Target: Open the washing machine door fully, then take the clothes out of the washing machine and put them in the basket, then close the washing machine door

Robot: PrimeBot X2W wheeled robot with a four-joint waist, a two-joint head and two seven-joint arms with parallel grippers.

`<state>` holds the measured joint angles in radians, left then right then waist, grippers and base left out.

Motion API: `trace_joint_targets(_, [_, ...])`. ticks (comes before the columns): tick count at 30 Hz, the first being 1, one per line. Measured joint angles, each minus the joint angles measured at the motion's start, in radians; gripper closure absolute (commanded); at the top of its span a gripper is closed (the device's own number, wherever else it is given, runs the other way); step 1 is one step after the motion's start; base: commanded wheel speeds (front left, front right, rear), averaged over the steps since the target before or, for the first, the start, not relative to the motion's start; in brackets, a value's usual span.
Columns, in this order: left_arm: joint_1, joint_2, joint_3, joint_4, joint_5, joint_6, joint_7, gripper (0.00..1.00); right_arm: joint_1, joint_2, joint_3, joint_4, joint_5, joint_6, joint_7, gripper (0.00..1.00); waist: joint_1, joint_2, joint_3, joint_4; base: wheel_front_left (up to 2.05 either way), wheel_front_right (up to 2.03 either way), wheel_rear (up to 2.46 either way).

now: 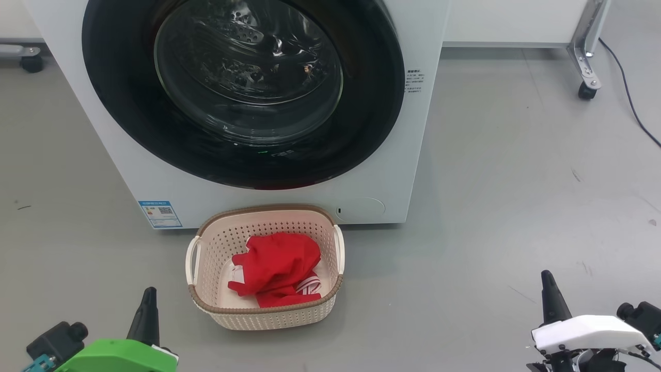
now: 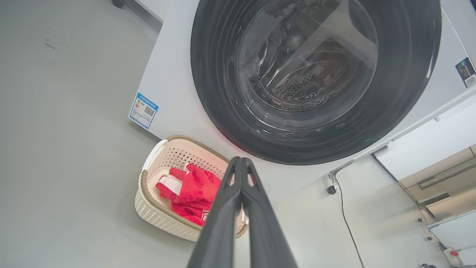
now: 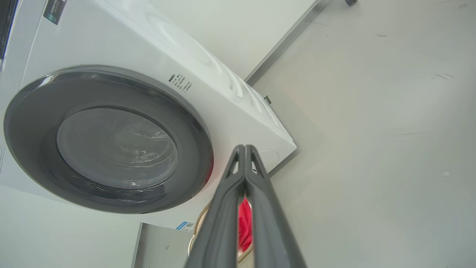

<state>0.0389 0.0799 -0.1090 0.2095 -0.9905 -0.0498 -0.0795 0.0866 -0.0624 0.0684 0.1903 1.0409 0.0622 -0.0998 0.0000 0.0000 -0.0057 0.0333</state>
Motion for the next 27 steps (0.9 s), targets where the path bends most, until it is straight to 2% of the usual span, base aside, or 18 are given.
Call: trace_joint_targets(27, [-0.045, -0.003, 0.077, 0.035, -0.368, -0.036, 0.088, 1.00, -0.069, -0.015, -0.065, 0.040, 0.358, 0.029, 0.079, 1.00, 0.0000, 0.0000, 0.005, -0.019, 0.00, 0.00, 0.00])
